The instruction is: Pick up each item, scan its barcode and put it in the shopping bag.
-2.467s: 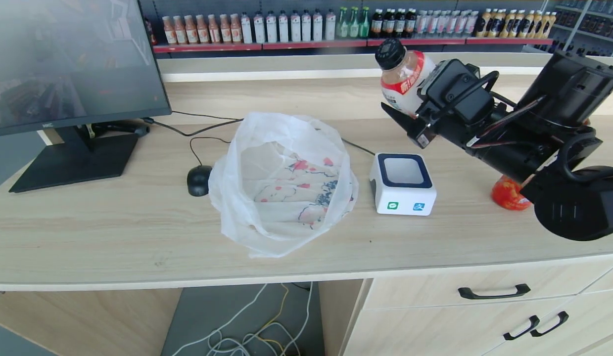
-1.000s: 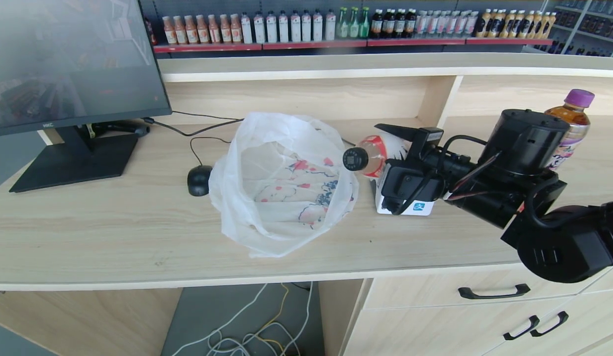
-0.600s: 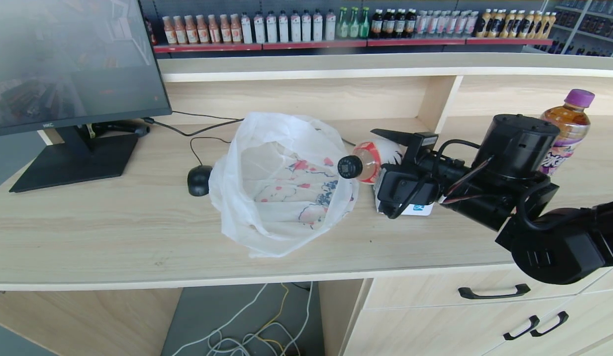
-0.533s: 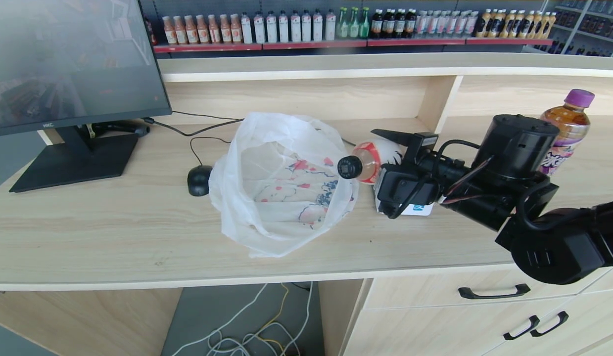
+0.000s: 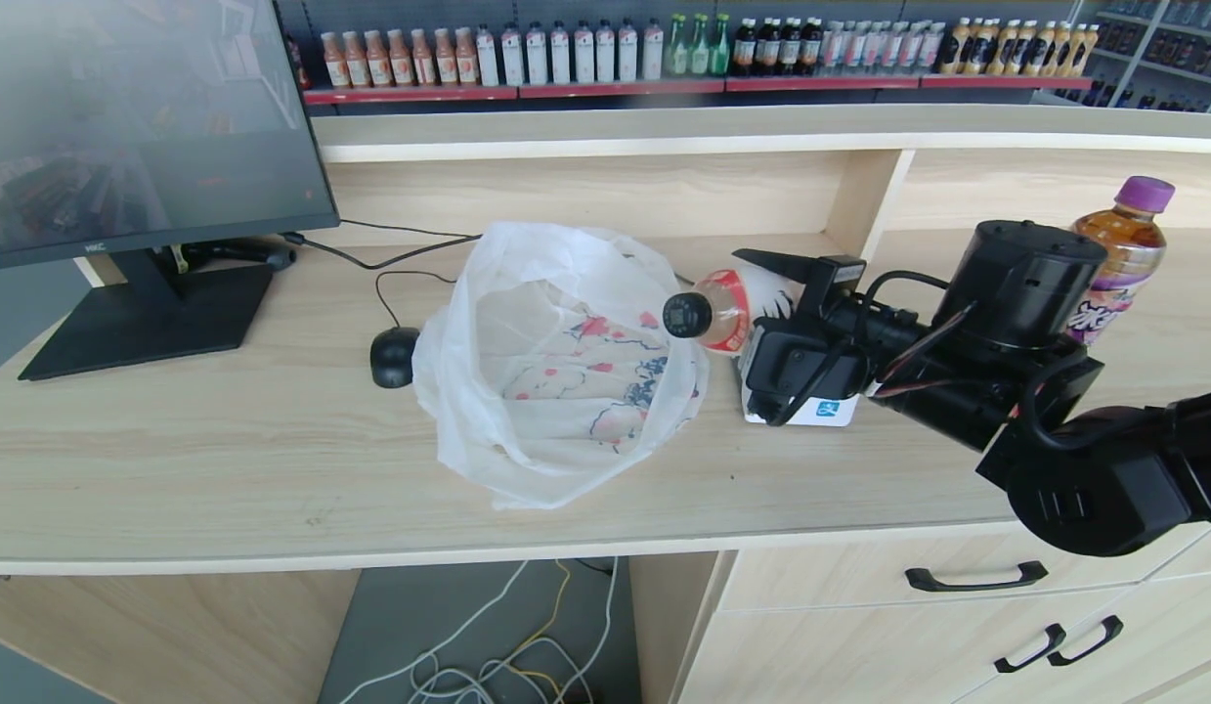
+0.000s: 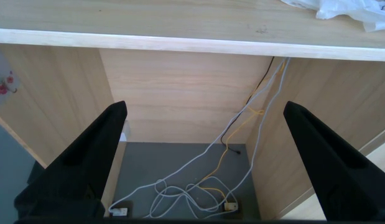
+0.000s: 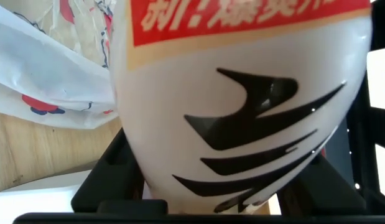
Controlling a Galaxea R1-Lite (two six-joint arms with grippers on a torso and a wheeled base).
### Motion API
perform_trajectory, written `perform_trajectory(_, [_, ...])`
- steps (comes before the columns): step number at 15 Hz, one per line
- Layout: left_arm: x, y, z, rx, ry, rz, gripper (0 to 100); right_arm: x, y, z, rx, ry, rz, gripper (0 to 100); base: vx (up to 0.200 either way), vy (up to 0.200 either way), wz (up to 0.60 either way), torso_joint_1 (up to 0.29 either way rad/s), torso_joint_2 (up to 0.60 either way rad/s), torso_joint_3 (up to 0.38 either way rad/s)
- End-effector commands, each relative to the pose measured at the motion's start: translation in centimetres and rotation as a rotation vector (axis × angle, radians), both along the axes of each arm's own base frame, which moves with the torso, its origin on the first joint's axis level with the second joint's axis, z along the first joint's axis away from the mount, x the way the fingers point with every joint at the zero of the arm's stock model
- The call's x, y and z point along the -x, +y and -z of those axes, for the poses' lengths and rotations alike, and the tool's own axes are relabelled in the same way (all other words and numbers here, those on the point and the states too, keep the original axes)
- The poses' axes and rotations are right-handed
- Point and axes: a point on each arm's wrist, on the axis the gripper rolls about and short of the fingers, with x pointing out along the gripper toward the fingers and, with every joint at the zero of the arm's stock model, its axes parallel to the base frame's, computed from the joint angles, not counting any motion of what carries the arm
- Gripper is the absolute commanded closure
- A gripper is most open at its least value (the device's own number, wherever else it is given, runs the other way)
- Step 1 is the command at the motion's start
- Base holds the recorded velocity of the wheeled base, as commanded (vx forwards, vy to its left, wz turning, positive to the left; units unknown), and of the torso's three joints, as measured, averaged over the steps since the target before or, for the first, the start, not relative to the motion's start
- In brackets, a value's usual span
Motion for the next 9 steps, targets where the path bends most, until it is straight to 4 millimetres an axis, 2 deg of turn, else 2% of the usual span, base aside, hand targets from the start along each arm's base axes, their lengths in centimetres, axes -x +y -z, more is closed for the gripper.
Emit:
perform_trajectory(1, [0.00, 0.00, 0.00, 0.000, -0.001, 0.000, 0, 0.08, -0.03, -0.09, -0.002, -0.006, -0.002, 100, 0.000, 0.000, 0.00, 0.000, 0.00, 0.000])
perform_trajectory(9, [0.00, 0.00, 0.00, 0.000, -0.001, 0.000, 0, 0.34, -0.13, -0.84, -0.037, -0.024, -0.016, 100, 0.000, 0.000, 0.00, 0.000, 0.00, 0.000])
